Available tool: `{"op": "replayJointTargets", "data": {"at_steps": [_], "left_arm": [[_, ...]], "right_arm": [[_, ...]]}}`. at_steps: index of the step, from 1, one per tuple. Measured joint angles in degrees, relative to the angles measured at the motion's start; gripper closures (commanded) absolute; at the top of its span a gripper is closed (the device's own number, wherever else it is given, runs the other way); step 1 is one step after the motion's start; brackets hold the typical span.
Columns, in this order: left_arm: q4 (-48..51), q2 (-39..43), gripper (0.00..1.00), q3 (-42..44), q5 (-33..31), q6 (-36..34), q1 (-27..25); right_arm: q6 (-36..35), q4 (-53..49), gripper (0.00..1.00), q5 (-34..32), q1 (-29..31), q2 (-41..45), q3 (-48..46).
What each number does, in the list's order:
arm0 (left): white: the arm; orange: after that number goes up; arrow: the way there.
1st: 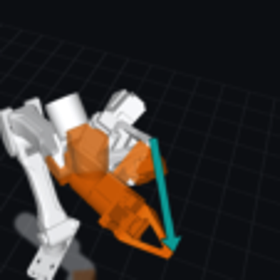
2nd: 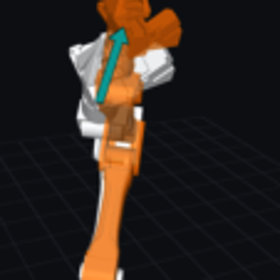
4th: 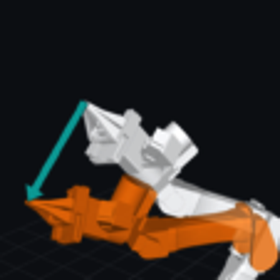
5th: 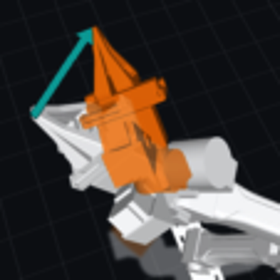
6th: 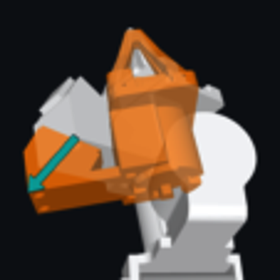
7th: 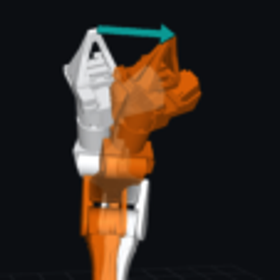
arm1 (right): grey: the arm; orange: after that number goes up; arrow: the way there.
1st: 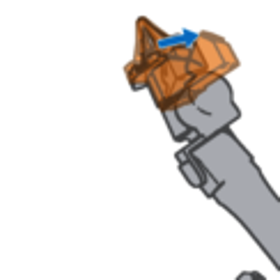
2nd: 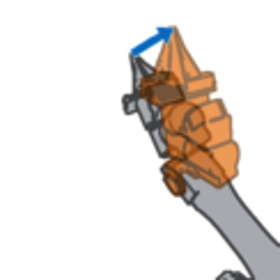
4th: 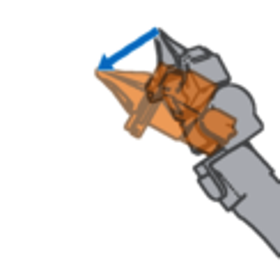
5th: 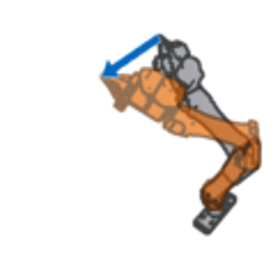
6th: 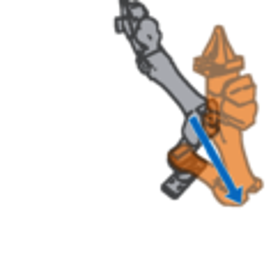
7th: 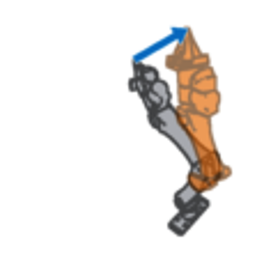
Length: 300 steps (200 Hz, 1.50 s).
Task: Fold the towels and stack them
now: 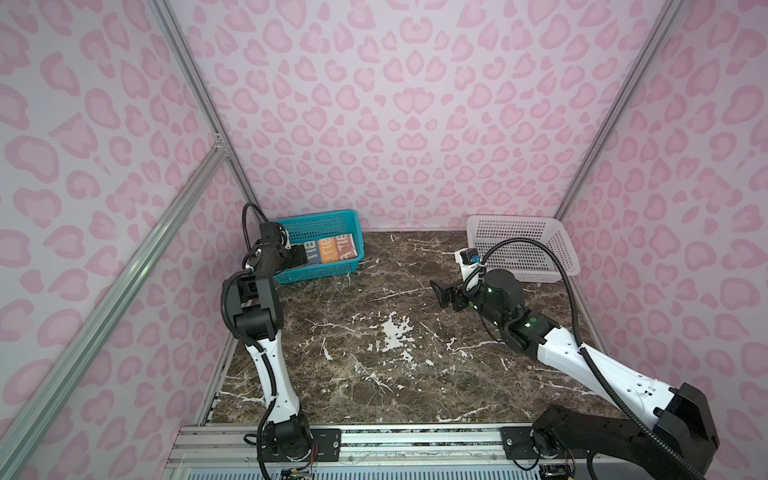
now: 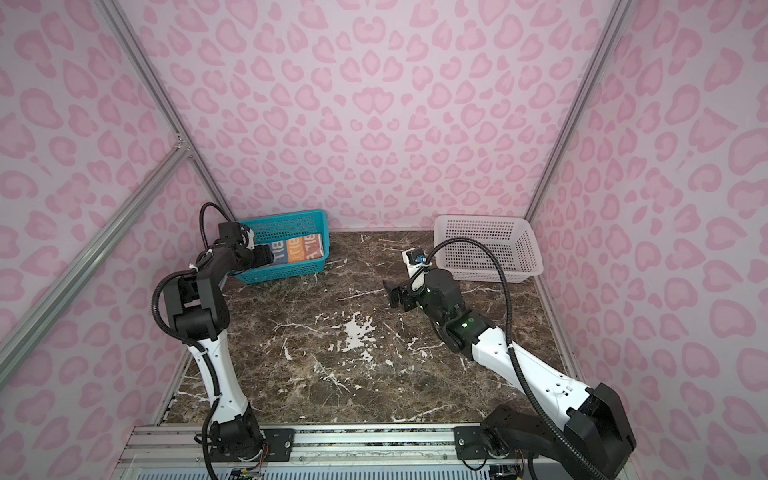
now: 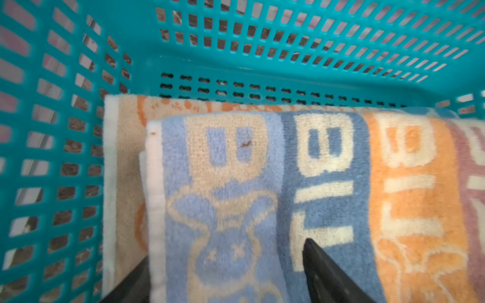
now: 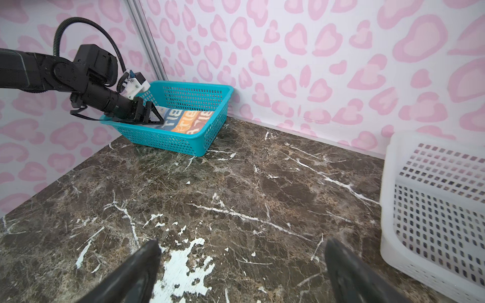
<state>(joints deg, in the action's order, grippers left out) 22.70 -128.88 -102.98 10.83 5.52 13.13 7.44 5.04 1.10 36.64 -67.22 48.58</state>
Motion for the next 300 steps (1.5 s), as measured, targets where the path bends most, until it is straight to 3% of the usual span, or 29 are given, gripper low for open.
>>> {"op": "replayJointTargets", "data": {"at_steps": [76,140,192,195,199,202,240,300], "left_arm": [[0.0,11.5,0.19,0.2,3.8,-1.1,-1.3],[-2.7,42.6,0.19,9.0,5.1,-1.2,-2.0],[-2.0,56.2,0.19,29.2,4.3,-1.2,-3.7],[-2.3,57.7,0.17,30.9,4.4,-1.2,-3.8],[-2.7,59.5,0.02,32.7,4.3,-1.2,-3.9],[-3.4,60.8,0.00,34.2,4.4,-1.2,-4.0],[-7.2,73.2,0.03,50.1,4.1,-0.7,-4.7],[-13.5,81.2,0.03,67.9,1.5,3.6,-6.7]], "right_arm": [[-0.1,1.2,0.01,-0.1,-0.3,2.0,-2.2],[-0.1,1.7,0.01,-0.2,-0.3,2.2,-3.0],[-0.6,3.1,0.01,-1.4,-0.5,2.7,-5.2],[-0.6,3.2,0.01,-1.6,-0.5,2.8,-5.4],[-0.8,3.3,0.01,-1.8,-0.6,3.0,-5.8],[-0.9,3.7,0.01,-2.2,-0.7,3.2,-6.1],[-2.0,6.5,0.01,-6.4,-1.9,5.7,-10.5],[2.4,11.7,0.01,-14.9,-10.4,8.3,-19.7]]}}
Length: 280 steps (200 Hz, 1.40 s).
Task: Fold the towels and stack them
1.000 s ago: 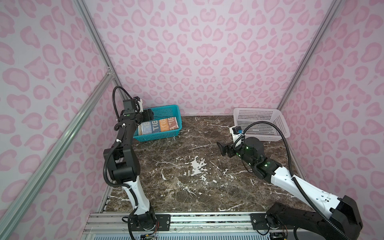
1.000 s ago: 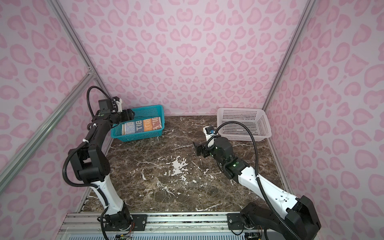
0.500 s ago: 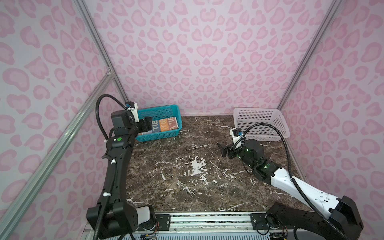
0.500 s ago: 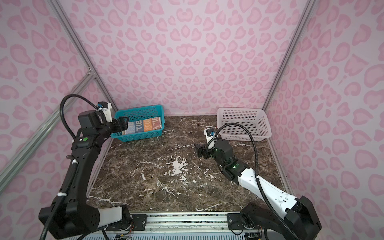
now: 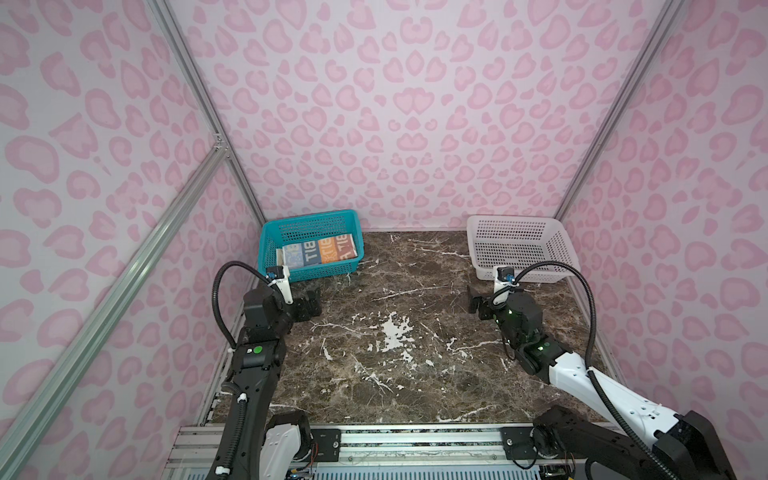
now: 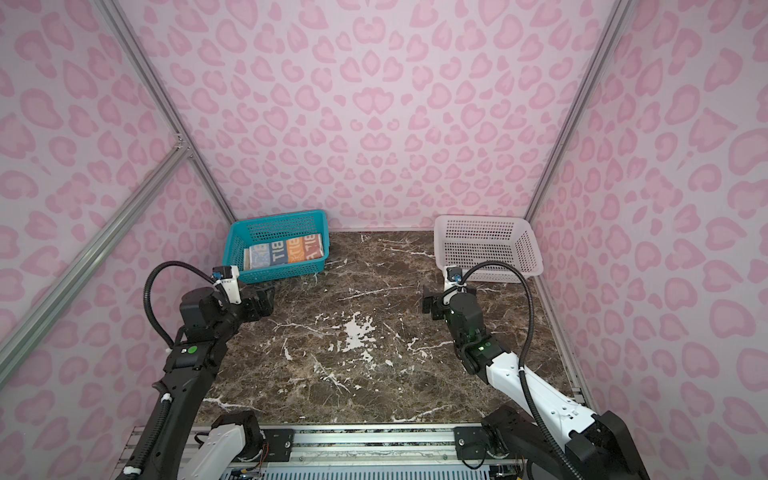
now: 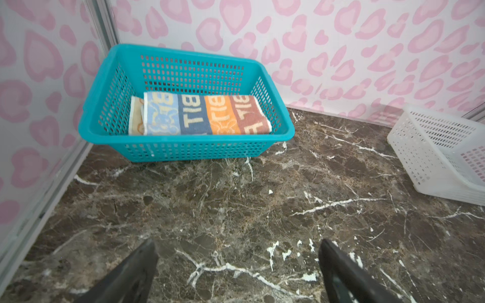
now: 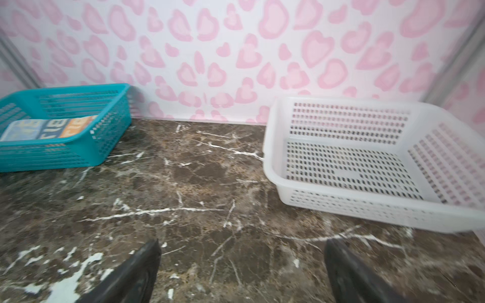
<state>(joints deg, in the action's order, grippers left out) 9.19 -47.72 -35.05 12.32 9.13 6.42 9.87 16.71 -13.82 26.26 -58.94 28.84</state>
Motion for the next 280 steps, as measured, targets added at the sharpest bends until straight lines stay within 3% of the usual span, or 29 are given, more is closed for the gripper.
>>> {"op": "replayJointTargets", "data": {"at_steps": [46,92,132,190,241,280], "left_arm": [[-11.4,0.4,0.03,12.1,-9.6,5.4,-1.2],[-26.6,-9.4,0.03,16.2,-15.1,4.6,-1.3],[-40.3,-20.0,0.03,17.5,-14.8,2.2,-1.3],[-53.6,-30.6,0.03,15.6,-10.9,-2.1,-1.3],[-58.2,-34.5,0.03,15.1,-7.6,-4.2,-1.3],[-58.5,-35.1,0.03,14.5,-7.4,-4.8,-1.7]], "right_arm": [[0.9,3.7,0.01,-4.8,-3.6,0.2,-6.0],[0.4,9.2,0.01,-8.8,-9.3,0.0,-9.3],[-1.1,14.3,0.01,-9.9,-14.2,-2.5,-10.4],[-5.7,22.9,0.01,-12.7,-16.0,-11.4,-11.3],[-11.0,33.4,0.01,-11.7,-16.2,-22.2,-12.0],[-12.7,35.7,0.00,-5.8,-18.3,-25.4,-10.3]]}}
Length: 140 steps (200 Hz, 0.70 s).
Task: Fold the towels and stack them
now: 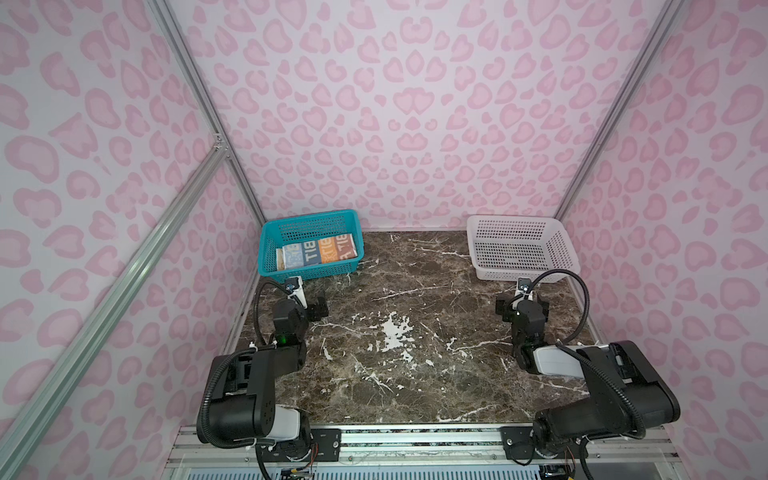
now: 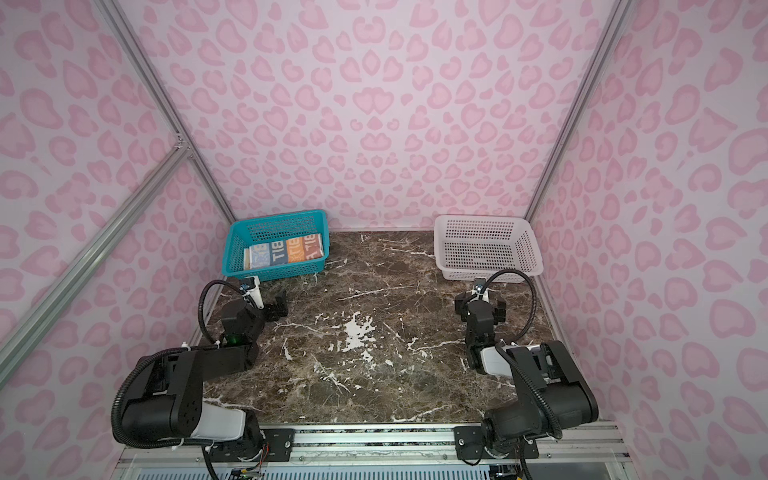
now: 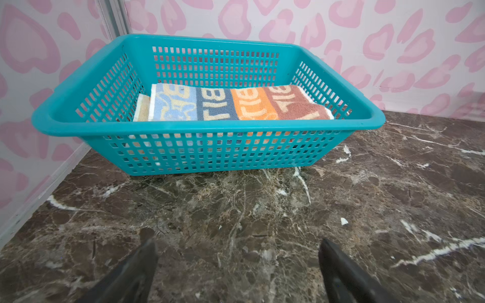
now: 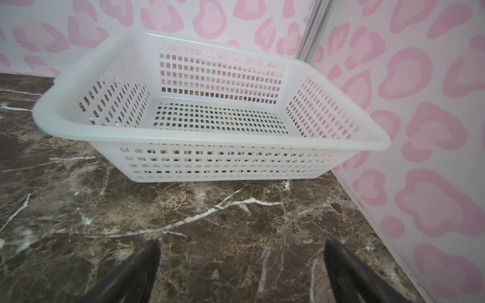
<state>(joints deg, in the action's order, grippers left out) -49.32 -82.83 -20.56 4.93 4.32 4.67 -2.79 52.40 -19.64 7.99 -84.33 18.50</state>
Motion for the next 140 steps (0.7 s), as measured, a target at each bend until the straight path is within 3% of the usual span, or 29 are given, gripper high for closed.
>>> {"op": "replayJointTargets", "data": {"at_steps": [51,140], "left_arm": [[0.5,-0.6,0.03,-1.4,-1.7,-1.0,-1.3],[1.2,-0.6,0.03,-1.5,-5.2,-1.0,-2.0]], "right_arm": [[1.9,3.6,0.00,10.4,-5.8,-4.5,1.0],[3.3,1.7,0.00,12.2,-6.4,-4.0,1.7]]}}
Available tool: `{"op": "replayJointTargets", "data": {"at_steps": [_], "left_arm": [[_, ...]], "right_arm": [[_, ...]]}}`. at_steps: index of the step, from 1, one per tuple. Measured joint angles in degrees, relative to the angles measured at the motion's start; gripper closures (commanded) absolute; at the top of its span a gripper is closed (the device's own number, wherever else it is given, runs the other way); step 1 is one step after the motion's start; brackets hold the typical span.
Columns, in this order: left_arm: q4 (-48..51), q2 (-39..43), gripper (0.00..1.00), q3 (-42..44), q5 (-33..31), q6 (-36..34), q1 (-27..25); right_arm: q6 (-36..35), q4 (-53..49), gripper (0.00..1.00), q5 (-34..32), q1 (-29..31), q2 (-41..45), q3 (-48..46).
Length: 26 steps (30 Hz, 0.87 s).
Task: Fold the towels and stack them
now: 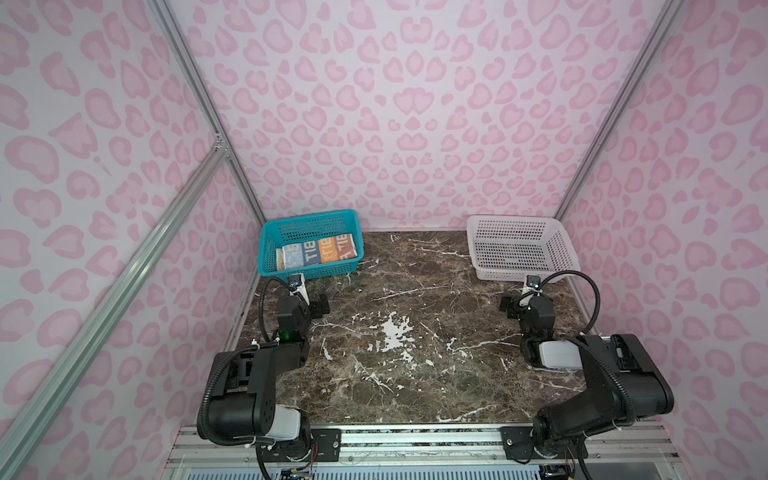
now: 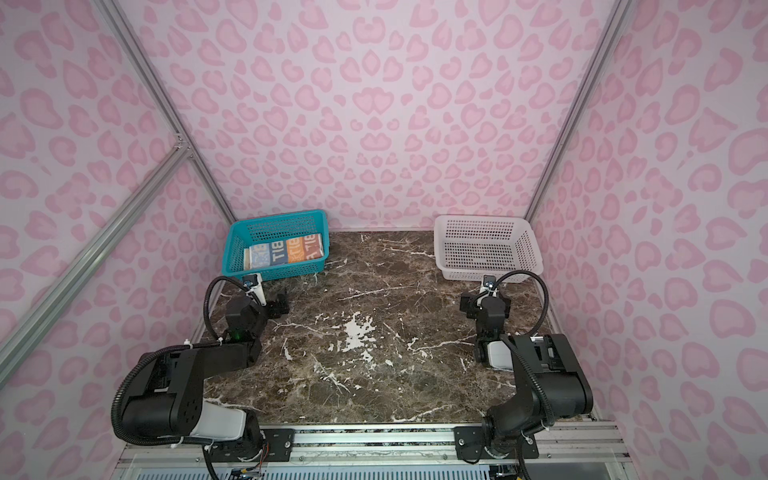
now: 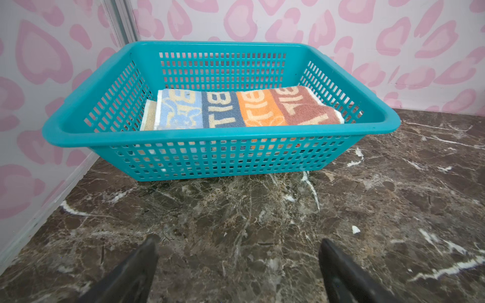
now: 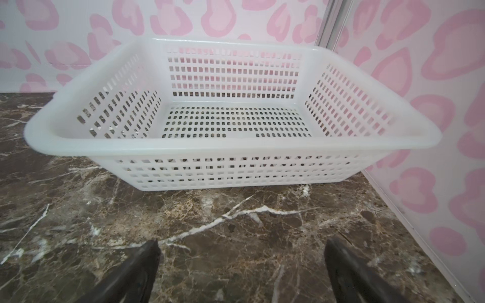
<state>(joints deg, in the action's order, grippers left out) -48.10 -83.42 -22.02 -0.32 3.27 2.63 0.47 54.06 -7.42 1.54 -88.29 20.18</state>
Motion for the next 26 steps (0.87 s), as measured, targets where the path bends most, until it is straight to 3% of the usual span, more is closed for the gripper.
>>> {"op": "replayJointTargets", "data": {"at_steps": [26], "left_arm": [[0.1,0.0,0.03,-0.1,-0.1,0.0,0.0]], "right_arm": [[0.0,-0.6,0.00,0.4,0.0,0.2,0.0]]}}
